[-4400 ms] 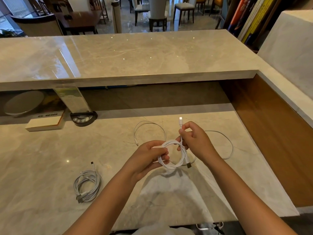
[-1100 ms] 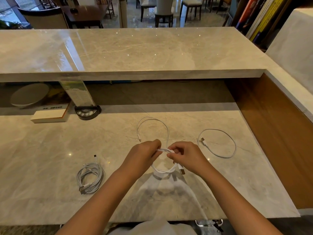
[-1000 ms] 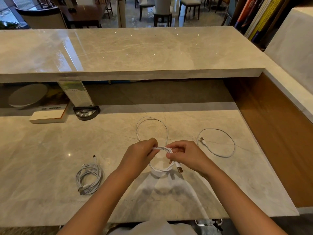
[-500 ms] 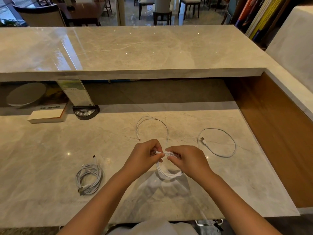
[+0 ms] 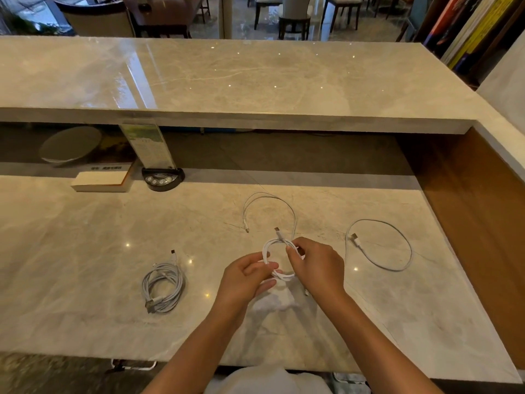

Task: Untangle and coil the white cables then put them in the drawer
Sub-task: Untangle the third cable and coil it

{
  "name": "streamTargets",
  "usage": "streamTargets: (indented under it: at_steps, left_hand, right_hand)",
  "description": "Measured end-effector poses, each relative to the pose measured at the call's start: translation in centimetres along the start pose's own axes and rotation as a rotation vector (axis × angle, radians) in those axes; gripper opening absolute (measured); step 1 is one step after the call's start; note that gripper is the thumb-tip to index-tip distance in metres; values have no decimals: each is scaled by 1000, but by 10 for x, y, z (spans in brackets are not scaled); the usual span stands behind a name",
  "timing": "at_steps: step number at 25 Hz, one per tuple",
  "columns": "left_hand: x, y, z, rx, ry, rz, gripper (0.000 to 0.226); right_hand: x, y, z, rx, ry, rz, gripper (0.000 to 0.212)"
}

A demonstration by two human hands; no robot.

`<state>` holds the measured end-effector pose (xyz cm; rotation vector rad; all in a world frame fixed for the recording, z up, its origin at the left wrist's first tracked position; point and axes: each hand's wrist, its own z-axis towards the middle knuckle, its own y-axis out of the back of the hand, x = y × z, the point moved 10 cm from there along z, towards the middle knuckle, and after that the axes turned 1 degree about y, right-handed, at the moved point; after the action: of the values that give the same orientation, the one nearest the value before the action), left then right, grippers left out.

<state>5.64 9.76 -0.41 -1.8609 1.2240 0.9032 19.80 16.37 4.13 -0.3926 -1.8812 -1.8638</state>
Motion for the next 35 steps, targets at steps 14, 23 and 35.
streamTargets:
  at_steps: [14,23,35]
  left_hand:
    - [-30,88,-80,-283,-1194,1330,27]
    - [-63,184,-79,-377,-1074,1437,24]
    - [-11,203,-21,149,-792,1649,63]
  right_hand:
    - [86,-98,-6,505,17,408,21]
    - [161,-157,-16,711,-47,639,10]
    - [131,-203,-38,613,-372,659,6]
